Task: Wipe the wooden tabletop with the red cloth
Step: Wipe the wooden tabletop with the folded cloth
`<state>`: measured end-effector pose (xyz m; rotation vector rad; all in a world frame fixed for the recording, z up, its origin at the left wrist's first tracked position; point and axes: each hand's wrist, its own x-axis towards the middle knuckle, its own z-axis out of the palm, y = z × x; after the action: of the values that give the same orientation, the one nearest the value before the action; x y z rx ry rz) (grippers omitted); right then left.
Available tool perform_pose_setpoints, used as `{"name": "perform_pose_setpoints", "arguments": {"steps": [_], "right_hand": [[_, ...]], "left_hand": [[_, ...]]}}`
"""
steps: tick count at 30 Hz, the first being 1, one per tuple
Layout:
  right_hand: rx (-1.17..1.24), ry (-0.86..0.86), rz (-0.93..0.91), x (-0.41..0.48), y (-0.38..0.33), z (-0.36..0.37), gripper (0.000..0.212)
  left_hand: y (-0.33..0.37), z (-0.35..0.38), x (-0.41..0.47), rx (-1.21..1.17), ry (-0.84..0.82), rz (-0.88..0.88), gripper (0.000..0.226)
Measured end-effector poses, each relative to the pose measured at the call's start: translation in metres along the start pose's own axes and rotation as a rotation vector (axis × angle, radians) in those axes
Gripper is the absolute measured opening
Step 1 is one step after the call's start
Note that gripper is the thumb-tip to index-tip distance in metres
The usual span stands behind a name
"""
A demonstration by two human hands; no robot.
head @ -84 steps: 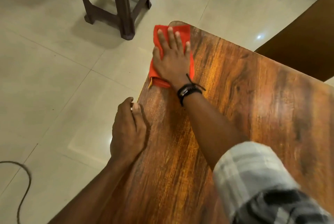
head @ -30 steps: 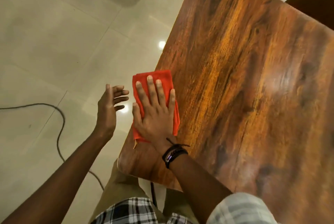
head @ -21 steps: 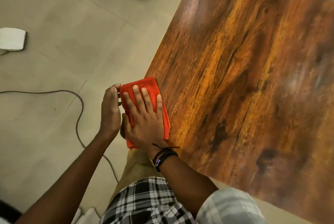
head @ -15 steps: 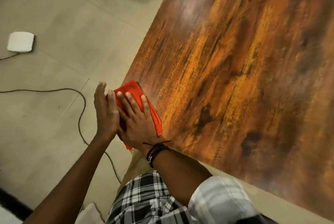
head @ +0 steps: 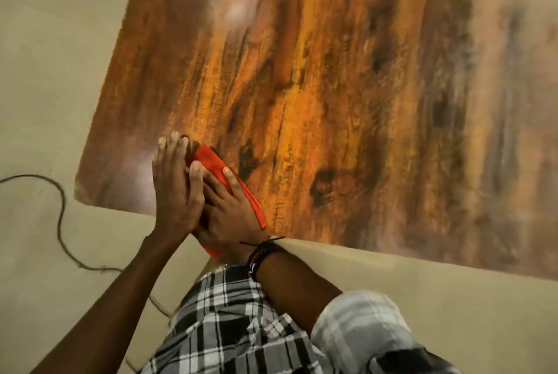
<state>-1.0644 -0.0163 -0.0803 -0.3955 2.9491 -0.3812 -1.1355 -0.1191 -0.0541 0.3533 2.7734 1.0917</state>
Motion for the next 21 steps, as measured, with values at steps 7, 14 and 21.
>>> {"name": "perform_pose_setpoints", "arguments": {"steps": [7,14,21], "right_hand": [[0.060,0.066,0.270,-0.061,0.057,-0.015,0.065],[0.125,0.185,0.494,-0.152,0.142,-0.027,0.066],[0.140,0.304,0.599,-0.242,0.258,-0.045,0.065]], "left_hand": [[0.058,0.060,0.008,-0.087,-0.207,0.170,0.060],[0.154,0.147,-0.002,-0.144,-0.388,0.323,0.061],[0.256,0.248,-0.035,-0.113,-0.349,0.389,0.058]]}}
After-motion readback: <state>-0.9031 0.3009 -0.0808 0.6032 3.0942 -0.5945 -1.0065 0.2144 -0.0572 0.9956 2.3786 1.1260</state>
